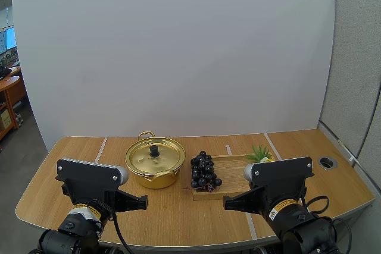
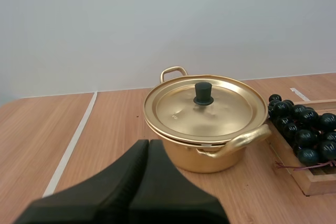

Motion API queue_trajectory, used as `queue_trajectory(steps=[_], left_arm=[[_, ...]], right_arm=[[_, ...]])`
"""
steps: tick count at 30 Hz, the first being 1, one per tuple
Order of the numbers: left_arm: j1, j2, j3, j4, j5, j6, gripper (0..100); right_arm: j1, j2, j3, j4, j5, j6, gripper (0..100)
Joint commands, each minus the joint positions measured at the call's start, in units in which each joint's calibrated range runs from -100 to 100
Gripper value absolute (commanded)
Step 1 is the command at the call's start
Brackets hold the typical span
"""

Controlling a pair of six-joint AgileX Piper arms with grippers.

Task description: Open the pot, put the grape inside, and close it

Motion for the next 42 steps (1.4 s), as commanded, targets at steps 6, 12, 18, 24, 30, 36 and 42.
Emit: queue_trajectory(steps=[6,12,18,24,30,36,42], left_arm=[[0.82,-0.3,0.1,-2.9,-0.5,-0.7,0],[0.82,-0.3,0.1,-2.9,-0.5,-0.7,0],[0.82,-0.3,0.1,-3.1,-0.6,-0.7,0],[0.82,-0.3,0.1,-2.8,-0.3,-0.7,0],[0.82,-0.3,-10.8,-1.4,3.2,-0.6,0],[0.82,-0.3,-22.2,3.8,3.5,-0.6,0],[0.82,-0.3,-34.8,4.5,9.9,-0.6,0]], right_arm=[[-0.2,-0.4,0.0,0.2,-0.3,-0.2,0],[-0.2,-0.4,0.0,0.2,-0.3,-0.2,0],[-0.2,-0.4,0.0,0.2,-0.4,-0.2,0],[-0.2,-0.4,-4.9,0.2,1.7,-0.2,0],[-0.2,-0.4,-16.3,-0.2,8.7,-0.2,0],[-0.2,-0.4,-25.1,-1.3,11.2,-0.2,0],[-0.2,-0.4,-35.4,-1.3,24.9,-0.2,0]])
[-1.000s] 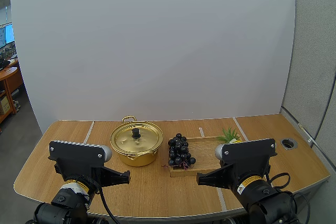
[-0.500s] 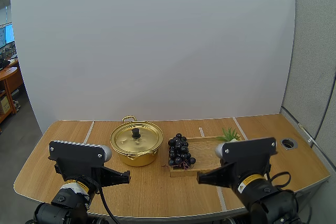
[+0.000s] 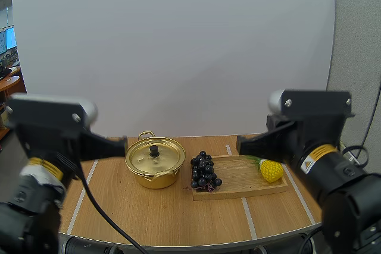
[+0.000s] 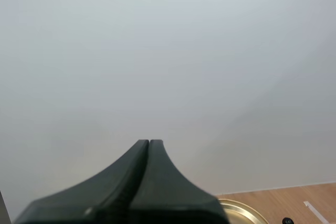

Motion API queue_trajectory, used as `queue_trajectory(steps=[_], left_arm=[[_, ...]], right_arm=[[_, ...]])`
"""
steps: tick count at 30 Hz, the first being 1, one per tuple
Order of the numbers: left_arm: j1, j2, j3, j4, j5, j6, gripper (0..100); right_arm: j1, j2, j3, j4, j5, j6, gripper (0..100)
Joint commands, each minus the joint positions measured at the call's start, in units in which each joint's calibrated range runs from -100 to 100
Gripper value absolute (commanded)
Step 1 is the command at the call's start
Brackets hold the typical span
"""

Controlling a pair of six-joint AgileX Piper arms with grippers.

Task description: Open the pot, put the grape inside, and close it

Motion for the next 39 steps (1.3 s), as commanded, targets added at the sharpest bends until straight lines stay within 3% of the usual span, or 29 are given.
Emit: queue_trajectory(steps=[1,8,13,19,29,39], left_arm=[[0.17,0.0,-6.1,0.9,5.7,-0.2,0],[0.17,0.0,-17.8,0.9,28.6,-0.1,0],[0.17,0.3,-22.4,0.9,38.3,2.2,0],[0.17,10.0,-28.0,-0.8,48.1,3.2,0],[0.17,29.1,-32.6,-11.0,54.8,10.0,0],[0.17,44.6,-32.6,-11.8,54.8,12.1,0]], right_arm=[[-0.2,-0.2,-5.0,-0.4,8.2,-0.2,0],[-0.2,-0.2,-14.7,-0.4,27.7,-0.2,0],[-0.2,-0.2,-19.5,-0.4,36.8,-0.2,0],[-0.2,6.8,-24.8,-0.4,48.8,-0.2,0],[-0.2,24.0,-28.1,-0.3,48.8,-0.2,0],[-0.2,37.2,-28.1,-0.2,48.8,-0.2,0]])
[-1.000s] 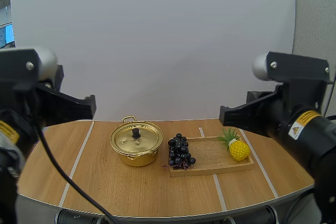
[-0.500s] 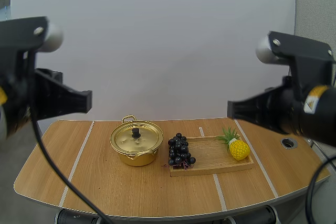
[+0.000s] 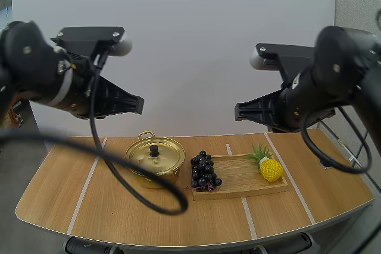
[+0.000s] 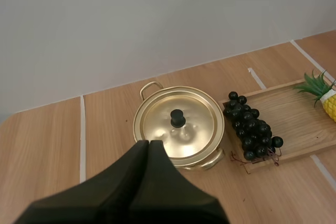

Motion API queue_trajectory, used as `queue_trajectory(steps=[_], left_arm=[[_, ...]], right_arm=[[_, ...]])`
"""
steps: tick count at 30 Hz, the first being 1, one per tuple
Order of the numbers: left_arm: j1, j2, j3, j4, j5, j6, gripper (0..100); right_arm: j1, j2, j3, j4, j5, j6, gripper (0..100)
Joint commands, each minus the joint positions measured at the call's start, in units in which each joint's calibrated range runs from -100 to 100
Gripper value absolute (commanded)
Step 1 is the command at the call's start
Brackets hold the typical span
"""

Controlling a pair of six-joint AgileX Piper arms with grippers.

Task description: Open the pot, put the grape inside, and close it

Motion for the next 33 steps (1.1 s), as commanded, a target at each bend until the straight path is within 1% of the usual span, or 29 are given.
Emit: queue_trajectory(steps=[1,4,5,6,9,10,11,12,13,14,15,16,17,33], left_arm=[[0.17,3.4,-0.4,-0.9,0.0,0.4,0],[0.17,5.7,-0.4,-1.0,0.0,0.4,2],[0.17,6.1,-0.4,-1.0,0.0,0.4,4],[0.17,6.7,-0.4,-1.0,0.1,0.4,9],[0.17,7.7,-0.4,-1.0,0.5,0.6,28],[0.17,7.8,-0.4,-1.0,0.8,1.2,37],[0.17,7.9,-0.4,-1.0,0.8,1.7,44],[0.17,8.2,-0.4,-1.0,1.1,2.0,54],[0.17,8.3,-0.4,-1.0,2.2,2.8,71],[0.17,8.3,-0.4,-1.0,2.9,3.3,88],[0.17,8.4,-0.3,-1.0,3.9,4.8,100],[0.17,8.4,-0.3,-1.0,4.2,5.9,100],[0.17,8.4,-0.2,-1.0,4.3,6.9,100],[0.17,8.4,-0.2,-1.1,2.4,12.6,100]], right_arm=[[-0.2,1.9,-0.3,-0.2,0.0,-0.2,0],[-0.2,3.1,-0.3,-0.2,0.0,-0.2,0],[-0.2,3.4,-0.3,-0.2,0.0,-0.2,0],[-0.2,3.3,-0.1,-0.2,0.0,-0.2,4],[-0.2,3.3,0.1,-0.2,0.0,-0.2,33],[-0.2,3.3,0.1,-0.2,0.0,-0.2,41],[-0.2,3.3,0.1,-0.2,0.0,-0.2,46],[-0.2,3.3,0.1,-0.2,0.0,-0.2,55],[-0.2,3.3,0.1,-0.2,0.0,-0.2,67],[-0.2,3.3,0.1,-0.2,0.0,-0.2,76],[-0.2,3.3,0.1,-0.2,0.0,-0.2,86],[-0.2,3.3,0.1,-0.2,0.0,-0.2,95],[-0.2,3.3,0.1,-0.2,0.0,-0.2,100],[-0.2,3.3,0.0,-0.3,0.0,-0.2,100]])
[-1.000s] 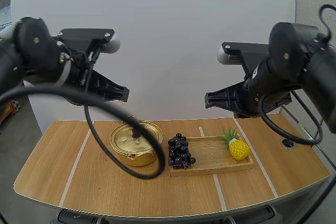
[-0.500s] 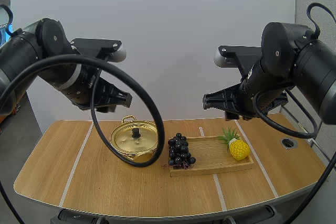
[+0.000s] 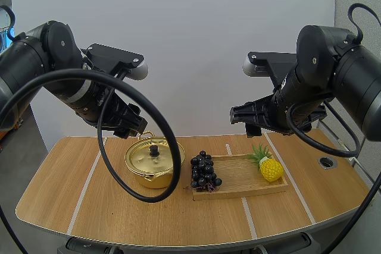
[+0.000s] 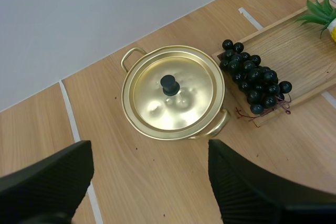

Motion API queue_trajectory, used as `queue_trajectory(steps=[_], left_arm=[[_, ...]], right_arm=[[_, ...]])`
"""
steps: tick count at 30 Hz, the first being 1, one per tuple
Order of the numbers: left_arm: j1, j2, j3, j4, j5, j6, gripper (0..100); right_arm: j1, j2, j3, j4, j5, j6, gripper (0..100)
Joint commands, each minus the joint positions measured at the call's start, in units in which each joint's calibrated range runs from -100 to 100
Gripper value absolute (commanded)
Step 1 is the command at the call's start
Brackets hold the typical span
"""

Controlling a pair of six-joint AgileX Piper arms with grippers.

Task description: Open the pot, put the grape inside, and close it

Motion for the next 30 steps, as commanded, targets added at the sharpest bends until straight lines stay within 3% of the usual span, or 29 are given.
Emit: queue_trajectory(steps=[1,22,30], left_arm=[[0.17,0.1,-0.2,-1.1,-2.8,2.9,100],[0.0,24.0,-0.2,-3.7,-13.5,10.0,100],[-2.27,33.3,-4.4,-4.1,-14.9,10.5,100]], right_arm=[[-0.2,-0.2,0.0,-0.3,0.0,-0.2,100],[-0.2,-0.2,0.0,-0.2,0.0,-0.2,100],[-0.2,-0.2,0.0,1.2,0.0,-0.2,100]])
